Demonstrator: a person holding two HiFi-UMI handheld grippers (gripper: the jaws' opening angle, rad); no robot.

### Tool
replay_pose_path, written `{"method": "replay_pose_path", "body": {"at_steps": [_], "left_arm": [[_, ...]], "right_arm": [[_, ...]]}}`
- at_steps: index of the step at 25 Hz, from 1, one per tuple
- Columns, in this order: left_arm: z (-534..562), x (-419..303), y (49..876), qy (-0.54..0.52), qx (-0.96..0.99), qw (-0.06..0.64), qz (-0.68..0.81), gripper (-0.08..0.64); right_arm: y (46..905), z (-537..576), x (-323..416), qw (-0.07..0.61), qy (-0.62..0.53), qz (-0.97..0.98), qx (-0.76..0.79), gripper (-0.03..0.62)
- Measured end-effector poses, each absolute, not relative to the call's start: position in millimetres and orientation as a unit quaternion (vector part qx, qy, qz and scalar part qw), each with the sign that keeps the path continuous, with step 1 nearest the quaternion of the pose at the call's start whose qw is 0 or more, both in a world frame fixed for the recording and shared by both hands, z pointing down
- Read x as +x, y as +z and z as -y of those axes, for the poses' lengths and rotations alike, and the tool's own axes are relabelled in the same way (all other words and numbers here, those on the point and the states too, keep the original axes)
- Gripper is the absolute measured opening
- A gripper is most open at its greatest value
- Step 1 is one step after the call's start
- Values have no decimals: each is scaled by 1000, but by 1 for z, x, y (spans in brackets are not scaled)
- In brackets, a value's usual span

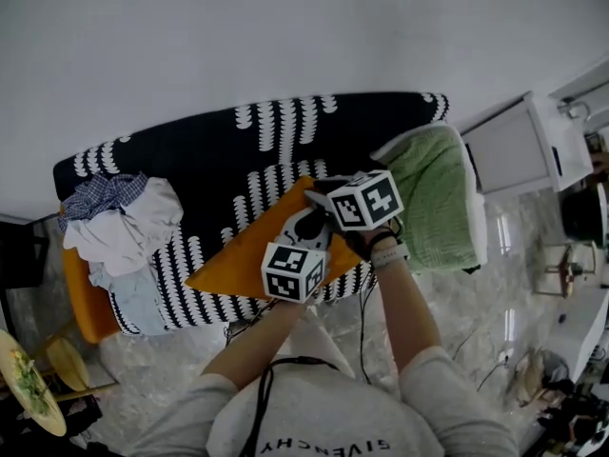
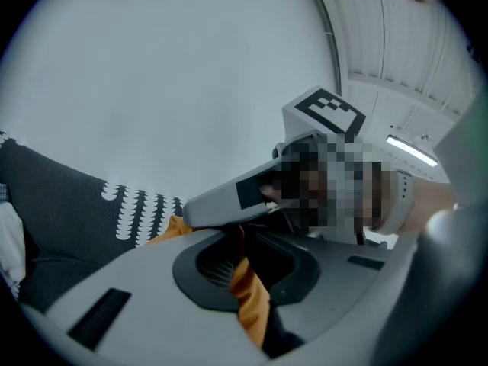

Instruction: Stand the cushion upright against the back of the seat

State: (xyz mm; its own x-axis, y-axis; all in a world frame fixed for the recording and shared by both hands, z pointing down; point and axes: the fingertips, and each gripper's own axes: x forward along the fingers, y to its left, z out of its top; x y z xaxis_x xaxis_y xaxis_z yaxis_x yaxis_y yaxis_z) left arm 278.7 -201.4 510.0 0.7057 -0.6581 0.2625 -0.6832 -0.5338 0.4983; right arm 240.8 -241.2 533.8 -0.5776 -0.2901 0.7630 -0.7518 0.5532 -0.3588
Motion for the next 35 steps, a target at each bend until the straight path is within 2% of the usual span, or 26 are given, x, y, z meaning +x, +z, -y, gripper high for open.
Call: {"method": "replay_pose_path", "body": {"at_steps": [3, 7, 12, 17, 25, 27, 29, 35], "left_arm": [[197, 284, 510, 26, 881, 285, 376, 38], [181, 285, 518, 41, 883, 297, 362, 38], [150, 252, 535, 49, 878, 306, 366, 38], [128, 167, 558, 87, 855, 272, 433, 38], [88, 11, 632, 137, 703, 334, 613, 45], [78, -6, 647, 137, 674, 361, 629, 122], [72, -16, 656, 139, 658, 373, 639, 162], [63, -24, 681, 104, 616, 432, 650, 186]], "right_arm": [[537, 241, 249, 324, 356, 816, 320, 118], [548, 245, 272, 352, 346, 802, 335, 109], [565, 245, 300, 371, 336, 789, 356, 61], [577, 246, 329, 365, 342, 779, 378, 58], [594, 241, 365, 358, 352, 778, 378, 55], [597, 239, 372, 354, 355, 778, 379, 55], [601, 238, 377, 352, 354, 780, 378, 55], [612, 233, 398, 375, 329, 778, 381, 55]]}}
